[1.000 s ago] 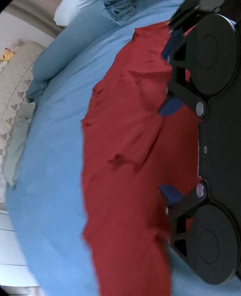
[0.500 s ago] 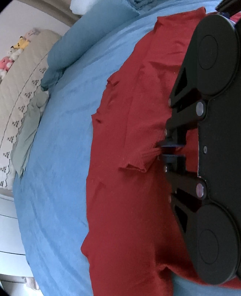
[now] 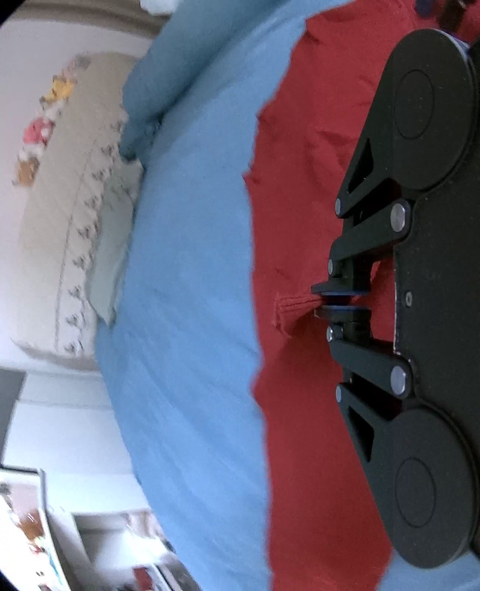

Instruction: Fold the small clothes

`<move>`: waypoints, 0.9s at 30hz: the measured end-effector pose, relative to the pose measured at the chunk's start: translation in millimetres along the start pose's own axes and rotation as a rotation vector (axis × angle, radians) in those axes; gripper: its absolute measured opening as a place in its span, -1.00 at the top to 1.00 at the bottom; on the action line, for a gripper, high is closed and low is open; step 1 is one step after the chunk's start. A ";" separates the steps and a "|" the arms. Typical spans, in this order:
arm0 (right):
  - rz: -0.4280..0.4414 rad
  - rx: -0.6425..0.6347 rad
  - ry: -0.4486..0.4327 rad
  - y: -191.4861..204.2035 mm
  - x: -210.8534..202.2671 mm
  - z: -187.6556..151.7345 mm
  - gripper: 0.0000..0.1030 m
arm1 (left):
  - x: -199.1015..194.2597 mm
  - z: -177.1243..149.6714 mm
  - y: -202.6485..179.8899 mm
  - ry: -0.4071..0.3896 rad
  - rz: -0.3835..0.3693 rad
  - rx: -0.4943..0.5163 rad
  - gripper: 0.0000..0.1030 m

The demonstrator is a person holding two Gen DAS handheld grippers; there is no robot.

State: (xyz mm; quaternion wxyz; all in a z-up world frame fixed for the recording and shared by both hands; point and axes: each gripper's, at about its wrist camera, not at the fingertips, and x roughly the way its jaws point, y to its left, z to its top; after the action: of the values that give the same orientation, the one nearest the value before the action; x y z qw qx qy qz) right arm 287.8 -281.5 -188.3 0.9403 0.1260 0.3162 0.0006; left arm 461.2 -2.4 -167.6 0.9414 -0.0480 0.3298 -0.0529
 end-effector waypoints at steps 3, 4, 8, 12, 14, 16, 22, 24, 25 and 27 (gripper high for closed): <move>-0.022 -0.013 0.008 -0.6 0.3 1.2 -0.79 | 7.1 -12.4 6.0 0.029 0.010 -0.024 0.91; -0.032 -0.018 0.010 -0.8 0.2 1.9 -0.79 | 8.1 -14.8 6.4 0.027 0.011 -0.029 0.91; -0.060 -0.009 0.016 -5.9 -4.2 7.5 -0.79 | -1.4 -10.7 5.0 0.024 0.016 -0.023 0.53; -0.089 0.000 -0.058 -12.9 -5.8 30.7 -0.89 | -28.8 -8.2 2.8 -0.057 -0.014 0.085 -0.41; -0.101 0.028 -0.078 -19.7 2.8 42.4 -0.89 | -26.8 -5.1 -4.1 -0.029 -0.057 0.127 -0.42; -0.085 0.046 -0.090 -25.4 10.0 48.7 -0.89 | -20.4 -2.5 -10.0 -0.001 -0.091 0.139 -0.42; -0.145 0.014 0.030 -49.6 31.7 37.2 -0.82 | 2.4 4.8 -32.0 0.018 -0.141 0.174 -0.42; -0.168 -0.029 0.029 -57.0 26.1 28.4 -0.80 | 7.4 6.3 -36.7 0.011 -0.139 0.194 -0.42; -0.187 -0.026 0.041 -54.3 23.0 30.1 -0.80 | 9.3 8.0 -40.3 0.007 -0.132 0.208 -0.42; -0.207 -0.003 0.028 -45.0 17.3 41.8 -0.85 | 14.2 9.8 -40.1 -0.001 -0.125 0.224 -0.42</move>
State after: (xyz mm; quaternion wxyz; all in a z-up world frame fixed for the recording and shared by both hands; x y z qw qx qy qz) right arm 323.0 -333.6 -177.2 0.9309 0.0914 0.3408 -0.0941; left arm 475.6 -43.4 -163.7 0.9357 0.0370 0.3179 -0.1482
